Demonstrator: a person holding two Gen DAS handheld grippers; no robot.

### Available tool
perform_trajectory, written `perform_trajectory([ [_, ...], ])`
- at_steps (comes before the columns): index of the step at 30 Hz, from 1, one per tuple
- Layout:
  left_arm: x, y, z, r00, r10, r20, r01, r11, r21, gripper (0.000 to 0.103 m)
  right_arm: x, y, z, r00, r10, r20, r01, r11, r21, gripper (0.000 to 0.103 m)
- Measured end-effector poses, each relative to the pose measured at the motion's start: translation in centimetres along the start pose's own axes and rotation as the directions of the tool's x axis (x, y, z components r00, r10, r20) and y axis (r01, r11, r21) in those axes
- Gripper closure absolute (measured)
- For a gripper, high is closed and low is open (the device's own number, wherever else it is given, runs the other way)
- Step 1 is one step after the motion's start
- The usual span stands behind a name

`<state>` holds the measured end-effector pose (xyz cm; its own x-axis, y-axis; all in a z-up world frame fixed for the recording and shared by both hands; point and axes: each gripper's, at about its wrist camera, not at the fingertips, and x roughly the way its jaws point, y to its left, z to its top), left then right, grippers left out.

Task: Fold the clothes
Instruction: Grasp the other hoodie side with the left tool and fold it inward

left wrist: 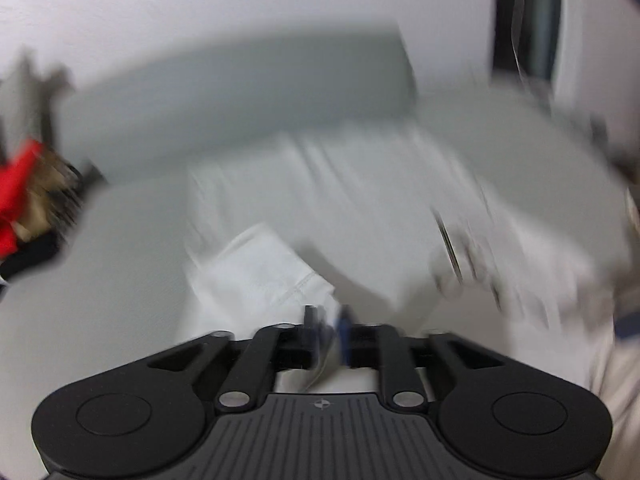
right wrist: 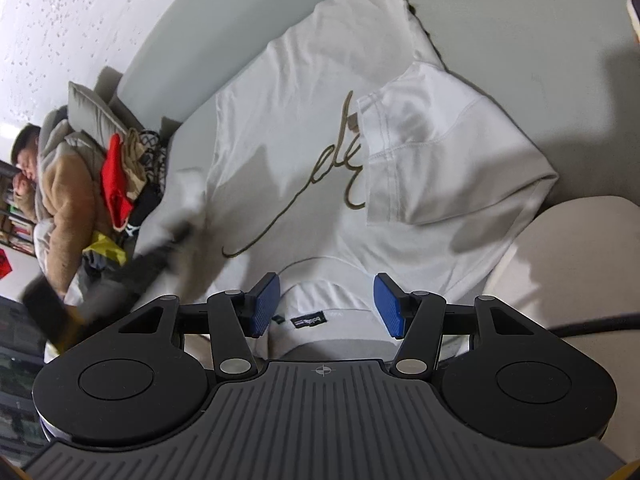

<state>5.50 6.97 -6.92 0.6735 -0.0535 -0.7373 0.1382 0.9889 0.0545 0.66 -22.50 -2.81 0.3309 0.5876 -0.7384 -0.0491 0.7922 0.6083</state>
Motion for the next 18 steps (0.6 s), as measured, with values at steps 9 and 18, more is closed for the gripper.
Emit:
perform_trajectory([
  [9, -4.2, 6.9, -3.9, 0.987, -0.148, 0.058, 0.157, 0.855, -0.494, 0.039, -0.8, -1.8, 0.4, 0.999, 0.026, 0.027, -0.028, 0.996, 0.081, 0.045],
  [18, -1.3, 16.2, -7.0, 0.991, -0.104, -0.081, 0.008, 0.660, -0.751, 0.044, -0.2, -1.7, 0.1, 0.998, 0.057, 0.006, -0.057, 0.995, 0.083, 0.045],
])
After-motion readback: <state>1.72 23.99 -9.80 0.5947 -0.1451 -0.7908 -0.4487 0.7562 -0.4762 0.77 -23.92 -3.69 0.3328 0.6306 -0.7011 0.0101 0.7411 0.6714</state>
